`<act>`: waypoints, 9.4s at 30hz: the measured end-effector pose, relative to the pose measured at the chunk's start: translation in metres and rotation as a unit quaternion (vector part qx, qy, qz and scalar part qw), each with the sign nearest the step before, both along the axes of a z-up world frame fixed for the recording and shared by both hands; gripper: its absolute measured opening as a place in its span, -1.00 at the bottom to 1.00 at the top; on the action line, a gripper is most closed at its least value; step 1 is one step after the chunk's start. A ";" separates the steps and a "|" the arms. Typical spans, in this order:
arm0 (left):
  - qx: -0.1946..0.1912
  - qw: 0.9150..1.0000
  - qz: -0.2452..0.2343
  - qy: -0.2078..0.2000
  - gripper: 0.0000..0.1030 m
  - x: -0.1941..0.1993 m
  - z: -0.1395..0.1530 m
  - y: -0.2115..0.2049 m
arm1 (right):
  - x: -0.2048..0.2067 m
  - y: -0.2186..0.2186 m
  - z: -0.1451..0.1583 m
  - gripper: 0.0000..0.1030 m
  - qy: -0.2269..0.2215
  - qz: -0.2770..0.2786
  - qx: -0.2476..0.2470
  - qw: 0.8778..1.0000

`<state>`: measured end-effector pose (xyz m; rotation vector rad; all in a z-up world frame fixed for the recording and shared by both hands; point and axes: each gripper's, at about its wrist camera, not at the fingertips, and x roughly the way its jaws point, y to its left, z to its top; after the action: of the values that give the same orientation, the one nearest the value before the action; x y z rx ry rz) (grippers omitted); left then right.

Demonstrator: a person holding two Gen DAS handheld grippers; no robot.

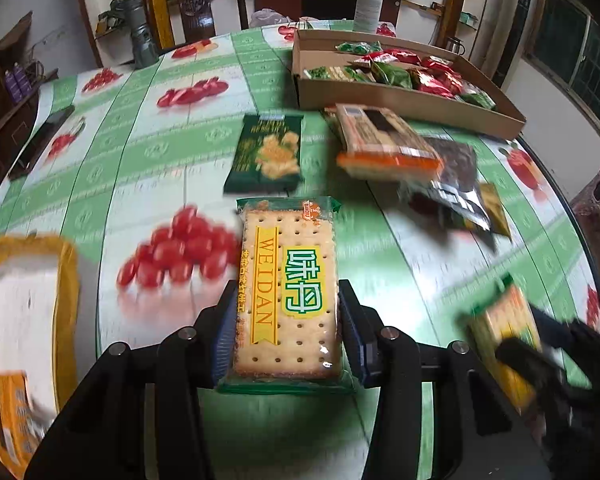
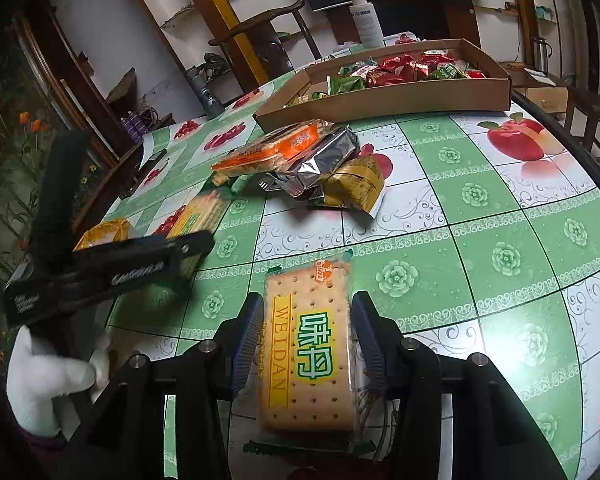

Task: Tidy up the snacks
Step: 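Grasp a WEIDAN cracker pack with each gripper, then carry both WEIDAN cracker packs into the white tray and open both grippers, then grasp the silver foil bag from the table with the right gripper, then grasp the brown cracker pack with the left gripper while the right gripper holds the foil bag, then carry the cracker pack and foil bag into the white tray and open both grippers, then reach the right gripper to the yellow snack packet and grasp it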

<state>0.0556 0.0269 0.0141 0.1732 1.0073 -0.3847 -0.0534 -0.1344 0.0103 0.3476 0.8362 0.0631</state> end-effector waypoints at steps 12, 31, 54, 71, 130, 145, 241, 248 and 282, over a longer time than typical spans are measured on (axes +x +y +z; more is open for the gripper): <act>-0.101 0.995 0.013 0.010 -0.14 -0.064 0.020 0.030 | -0.003 -0.001 0.001 -0.40 -0.008 0.009 0.020 1.000; -0.187 0.979 0.079 -0.026 -0.13 -0.127 0.039 0.127 | -0.015 0.064 -0.001 -0.08 0.034 0.063 -0.128 0.989; -0.207 0.945 0.249 -0.036 -0.13 -0.112 0.018 0.298 | 0.034 0.278 0.051 -0.09 0.007 0.264 -0.063 0.962; -0.226 0.941 0.248 -0.048 0.04 -0.119 0.025 0.303 | 0.056 0.304 0.035 0.05 0.015 0.257 -0.047 0.965; -0.192 0.976 0.094 -0.035 0.64 -0.165 0.049 0.141 | 0.200 0.024 0.023 0.24 0.077 -0.050 -0.063 0.994; -0.215 0.972 0.090 -0.022 0.64 -0.166 0.044 0.139 | 0.078 0.015 0.045 -0.10 0.052 0.071 0.081 0.993; -0.169 0.958 0.225 -0.057 0.01 -0.138 0.021 0.266 | 0.005 0.274 0.036 0.15 -0.010 0.278 -0.044 0.959; -0.171 0.956 0.230 -0.060 0.03 -0.119 0.023 0.271 | 0.035 0.289 0.031 0.15 0.001 0.264 -0.067 0.962; -0.037 0.963 0.209 -0.164 0.60 -0.190 0.087 0.177 | -0.050 0.169 0.067 0.35 -0.079 0.178 0.008 0.981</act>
<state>-0.1344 0.2038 0.1016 -0.0464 0.6765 -0.0045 -0.1037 0.0348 0.0774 0.2016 0.7318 0.4252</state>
